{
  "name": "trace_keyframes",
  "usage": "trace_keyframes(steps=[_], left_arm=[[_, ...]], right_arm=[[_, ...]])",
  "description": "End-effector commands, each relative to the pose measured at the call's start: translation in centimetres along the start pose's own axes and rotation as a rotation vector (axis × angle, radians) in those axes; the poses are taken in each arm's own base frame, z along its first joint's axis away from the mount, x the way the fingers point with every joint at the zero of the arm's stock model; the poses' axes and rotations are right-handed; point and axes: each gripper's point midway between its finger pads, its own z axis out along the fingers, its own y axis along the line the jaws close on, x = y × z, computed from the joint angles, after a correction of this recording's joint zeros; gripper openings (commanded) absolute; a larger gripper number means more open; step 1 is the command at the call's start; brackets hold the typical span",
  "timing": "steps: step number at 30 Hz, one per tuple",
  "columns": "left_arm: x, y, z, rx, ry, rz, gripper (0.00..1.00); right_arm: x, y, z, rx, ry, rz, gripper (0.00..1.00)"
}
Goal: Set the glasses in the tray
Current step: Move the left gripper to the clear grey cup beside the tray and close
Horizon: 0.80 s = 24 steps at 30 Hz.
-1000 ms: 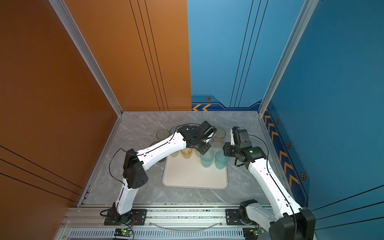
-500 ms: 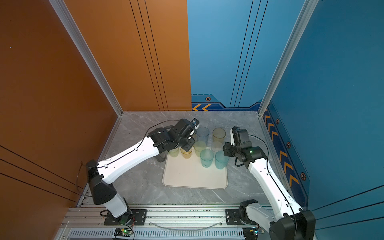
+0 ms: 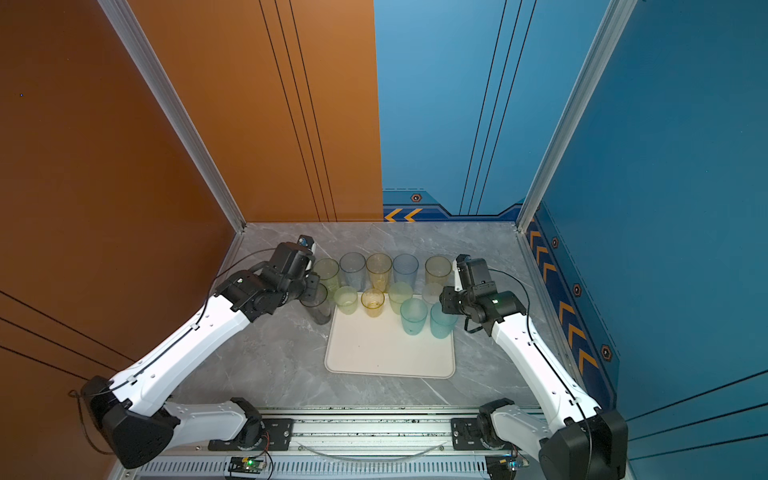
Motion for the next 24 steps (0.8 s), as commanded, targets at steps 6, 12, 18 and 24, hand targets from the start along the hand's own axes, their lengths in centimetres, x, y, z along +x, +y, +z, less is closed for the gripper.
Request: trace_keyframes(steps=[6,12,18,24], left_arm=[[3.8,2.9,2.9,-0.011,0.136,-0.102,0.22],[4.5,3.4,4.9,0.01,0.174,-0.142,0.22],[4.5,2.9,6.5,0.038,0.197,-0.156,0.22],[5.0,3.0,7.7,0.037,0.225,-0.157,0.23]], right_arm=[[-0.6,0.6,-0.3,0.001,-0.017,-0.013,0.42],[-0.6,0.8,-0.2,0.002,-0.014,-0.016,0.42],[-0.6,0.7,-0.2,0.007,-0.011,-0.019,0.42],[-0.5,0.6,0.0,0.011,-0.007,-0.022,0.42]])
